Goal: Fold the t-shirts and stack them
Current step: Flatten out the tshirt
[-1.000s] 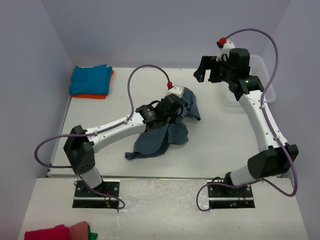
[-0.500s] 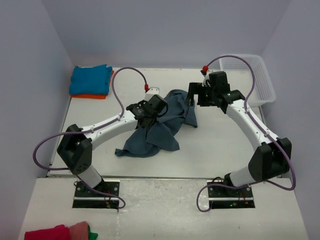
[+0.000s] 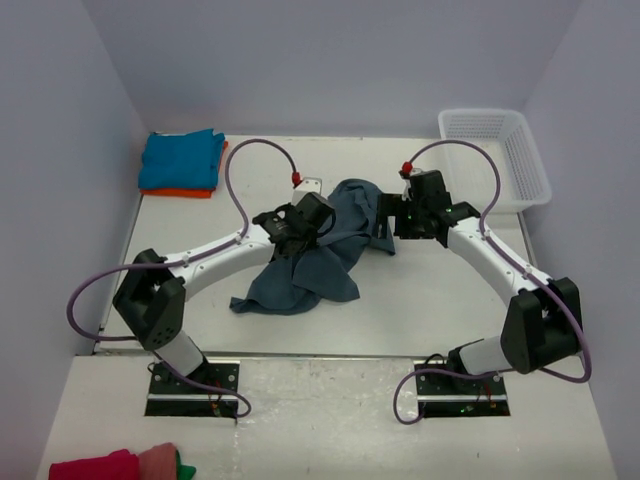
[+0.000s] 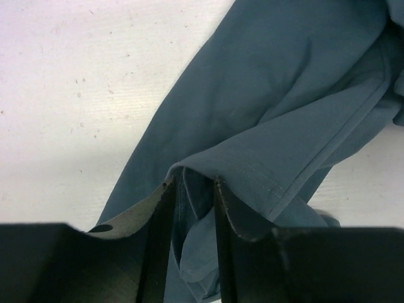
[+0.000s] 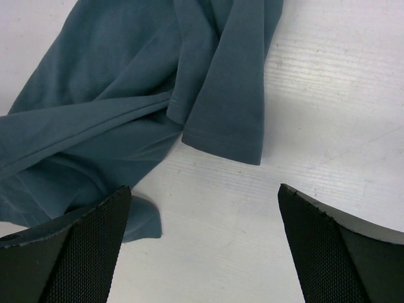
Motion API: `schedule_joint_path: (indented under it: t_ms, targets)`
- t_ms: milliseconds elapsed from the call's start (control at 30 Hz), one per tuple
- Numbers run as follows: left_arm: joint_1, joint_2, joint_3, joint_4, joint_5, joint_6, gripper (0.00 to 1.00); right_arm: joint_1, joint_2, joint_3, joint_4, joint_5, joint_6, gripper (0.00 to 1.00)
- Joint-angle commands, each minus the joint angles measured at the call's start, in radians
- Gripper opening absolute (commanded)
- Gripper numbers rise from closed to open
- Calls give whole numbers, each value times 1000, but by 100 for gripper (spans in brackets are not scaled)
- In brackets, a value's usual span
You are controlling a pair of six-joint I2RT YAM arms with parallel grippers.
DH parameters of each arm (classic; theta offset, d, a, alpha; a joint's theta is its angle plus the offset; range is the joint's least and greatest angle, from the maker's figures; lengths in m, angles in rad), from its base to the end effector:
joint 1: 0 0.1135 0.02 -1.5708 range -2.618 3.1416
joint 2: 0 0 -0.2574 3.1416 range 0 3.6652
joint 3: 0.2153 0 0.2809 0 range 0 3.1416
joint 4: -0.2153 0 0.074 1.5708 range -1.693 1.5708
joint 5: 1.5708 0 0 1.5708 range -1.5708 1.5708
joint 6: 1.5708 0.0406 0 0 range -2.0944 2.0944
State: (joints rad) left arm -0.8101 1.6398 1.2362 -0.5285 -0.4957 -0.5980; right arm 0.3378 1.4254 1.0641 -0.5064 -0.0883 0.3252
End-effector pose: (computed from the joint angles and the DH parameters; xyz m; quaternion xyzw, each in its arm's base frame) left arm 0.2753 -0.2613 0.2296 0.0209 0.9234 -0.0195 0.3828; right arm 0.3145 0.1143 0.2400 -0.0211 0.9378 0.1511 0.3118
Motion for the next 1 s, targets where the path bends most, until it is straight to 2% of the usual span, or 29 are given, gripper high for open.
schedule_joint_path:
  t_ms: [0, 67, 233, 300, 467, 733, 967]
  targets:
    - [3, -92, -33, 27, 3, 9, 34, 6, -40, 0, 49, 21, 15, 99]
    - [2, -124, -61, 22, 3, 0, 37, 9, -36, -3, 52, 24, 17, 99]
    - [-44, -264, -118, 30, 15, -23, 54, 21, -28, -7, 60, 22, 28, 99]
    - [-54, -278, -130, 45, 89, -19, 54, 26, -26, -12, 65, 25, 32, 99]
    - [-115, -212, -129, 110, 146, 3, 53, 26, -29, -19, 69, 35, 46, 99]
    - [-124, -126, -92, 128, 118, 12, 52, 26, -121, -46, 52, 85, 40, 99]
    - [-123, -84, -80, 140, 80, 21, 50, 26, -134, -59, 60, 85, 34, 99]
